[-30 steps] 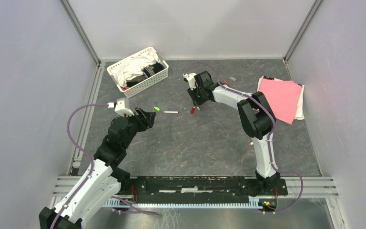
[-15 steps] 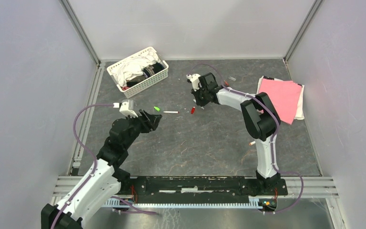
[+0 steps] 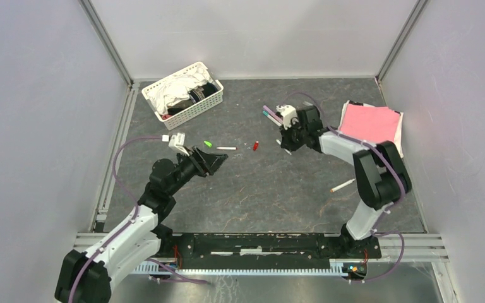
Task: Insert the pens into the pen caps
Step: Pick up the pen from the center of the board.
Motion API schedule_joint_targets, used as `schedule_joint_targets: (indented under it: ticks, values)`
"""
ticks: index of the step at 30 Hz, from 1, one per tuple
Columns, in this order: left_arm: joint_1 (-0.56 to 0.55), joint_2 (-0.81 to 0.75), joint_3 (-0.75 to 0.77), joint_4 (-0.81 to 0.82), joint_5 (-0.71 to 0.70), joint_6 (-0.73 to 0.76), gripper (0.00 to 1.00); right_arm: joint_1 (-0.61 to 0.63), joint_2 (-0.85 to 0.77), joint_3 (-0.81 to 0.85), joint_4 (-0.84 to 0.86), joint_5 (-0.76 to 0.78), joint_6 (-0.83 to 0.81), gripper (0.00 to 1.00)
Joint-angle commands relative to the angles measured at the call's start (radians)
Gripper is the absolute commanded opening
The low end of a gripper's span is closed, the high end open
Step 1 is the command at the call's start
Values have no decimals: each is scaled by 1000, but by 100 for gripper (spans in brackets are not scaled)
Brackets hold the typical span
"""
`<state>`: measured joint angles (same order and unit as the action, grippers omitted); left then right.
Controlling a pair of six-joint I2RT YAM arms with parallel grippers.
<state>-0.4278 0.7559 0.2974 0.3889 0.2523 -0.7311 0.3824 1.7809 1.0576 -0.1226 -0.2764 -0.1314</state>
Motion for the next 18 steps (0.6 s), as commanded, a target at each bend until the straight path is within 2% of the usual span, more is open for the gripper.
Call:
schedule_joint_targets:
  ticks: [1,6,10,14,18]
  values:
    - [-3,73,-61,279,82,-177,71,-27,-160,-125,158,-184,-20,0]
    - [-26,201,-91,482,101,-258,72,-78,-280,-261,191,-458,-72,0]
    - [-108,265,-66,530,42,-235,80,-122,-376,-381,276,-660,-60,0]
    - [-235,376,-17,573,-55,-174,86,-137,-399,-409,337,-824,-21,0]
    - [-296,534,37,676,-104,-164,86,-137,-399,-422,409,-920,40,0]
